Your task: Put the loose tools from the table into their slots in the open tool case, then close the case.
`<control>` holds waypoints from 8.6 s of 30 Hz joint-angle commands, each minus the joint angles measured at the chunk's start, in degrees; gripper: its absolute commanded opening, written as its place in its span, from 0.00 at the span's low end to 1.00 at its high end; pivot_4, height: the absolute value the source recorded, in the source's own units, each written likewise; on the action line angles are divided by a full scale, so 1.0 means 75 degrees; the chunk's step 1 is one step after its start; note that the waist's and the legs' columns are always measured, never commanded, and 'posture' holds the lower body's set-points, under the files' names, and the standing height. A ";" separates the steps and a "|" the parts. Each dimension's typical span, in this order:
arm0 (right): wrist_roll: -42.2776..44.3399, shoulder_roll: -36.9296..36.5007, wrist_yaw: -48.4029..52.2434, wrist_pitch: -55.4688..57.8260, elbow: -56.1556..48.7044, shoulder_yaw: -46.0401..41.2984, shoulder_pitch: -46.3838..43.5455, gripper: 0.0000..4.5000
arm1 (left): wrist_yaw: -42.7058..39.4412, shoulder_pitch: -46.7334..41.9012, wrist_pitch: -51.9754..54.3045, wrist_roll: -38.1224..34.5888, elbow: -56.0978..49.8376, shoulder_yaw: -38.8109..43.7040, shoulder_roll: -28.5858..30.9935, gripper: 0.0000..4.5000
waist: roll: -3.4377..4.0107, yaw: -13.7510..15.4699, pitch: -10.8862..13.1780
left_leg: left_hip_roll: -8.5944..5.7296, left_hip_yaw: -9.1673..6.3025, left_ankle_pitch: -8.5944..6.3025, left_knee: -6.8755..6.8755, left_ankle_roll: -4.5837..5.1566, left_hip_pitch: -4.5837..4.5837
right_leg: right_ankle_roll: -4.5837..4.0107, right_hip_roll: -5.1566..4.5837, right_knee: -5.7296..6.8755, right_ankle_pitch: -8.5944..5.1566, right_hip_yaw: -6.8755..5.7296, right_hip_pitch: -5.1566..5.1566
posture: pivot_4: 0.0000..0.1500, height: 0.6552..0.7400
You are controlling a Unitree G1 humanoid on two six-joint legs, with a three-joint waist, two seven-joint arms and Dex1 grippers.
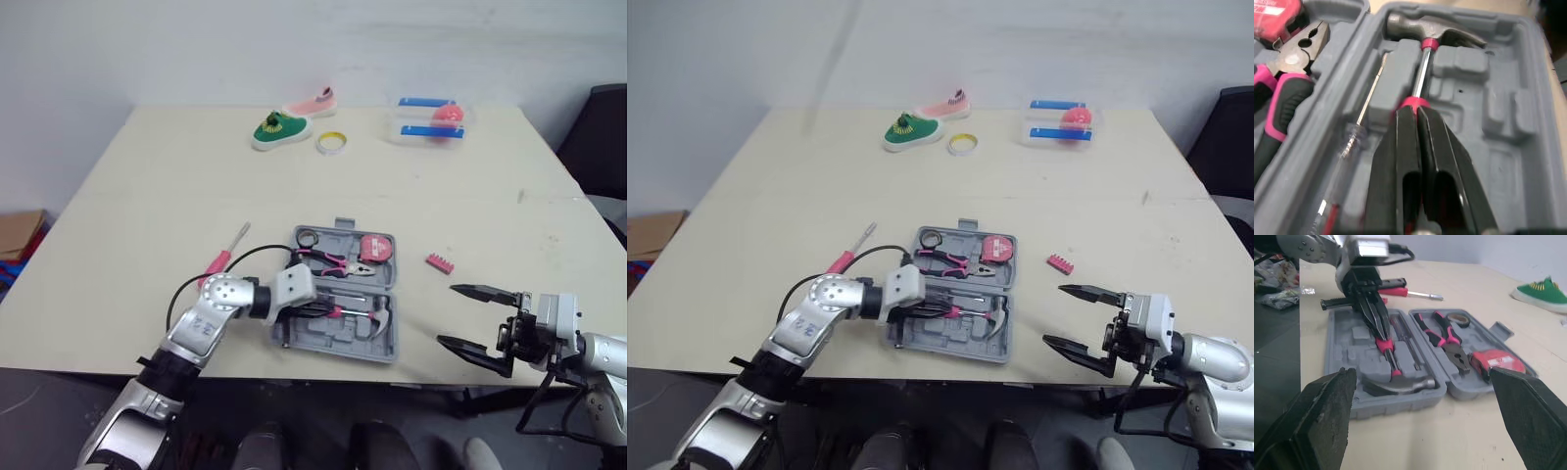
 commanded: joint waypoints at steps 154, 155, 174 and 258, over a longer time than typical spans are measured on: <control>0.0577 -0.0161 0.0540 0.0856 -0.1231 0.0570 -0.0622 1.00 | -0.0042 -0.0400 0.3677 0.0646 -0.3281 -0.0898 0.2853 0.16 | -0.0064 -0.0006 0.0189 | -0.0014 0.0049 0.0050 0.0036 -0.0007 -0.0128 | 0.0023 0.0024 0.0056 0.0018 -0.0028 -0.0153 | 1.00 1.00; 0.0575 -0.0144 0.0591 0.0760 -0.1157 0.0566 -0.0571 1.00 | -0.0059 -0.0426 0.3661 0.0673 -0.3287 -0.0933 0.2823 0.16 | -0.0064 -0.0004 0.0189 | -0.0013 0.0048 0.0050 0.0038 -0.0007 -0.0129 | 0.0022 0.0024 0.0057 0.0018 -0.0028 -0.0153 | 1.00 1.00; 0.0640 -0.0117 0.0698 0.0381 -0.0919 0.0620 -0.0333 1.00 | -0.0035 -0.0515 0.2714 0.0480 -0.3390 -0.0294 0.2372 0.55 | -0.0066 0.0064 0.0190 | -0.0013 0.0036 0.0049 0.0064 -0.0002 -0.0129 | 0.0024 0.0010 0.0065 0.0019 -0.0023 -0.0138 | 1.00 1.00; -0.1593 -0.0378 -0.2810 -0.0237 0.3992 -0.0866 -0.1940 1.00 | 0.1326 0.3738 0.0863 -0.3038 -0.1716 0.6298 0.2303 0.99 | -0.0005 -0.0352 0.0154 | -0.0004 0.0018 0.0006 -0.0016 -0.0038 -0.0078 | 0.0008 -0.0004 0.0021 0.0014 0.0002 -0.0093 | 1.00 1.00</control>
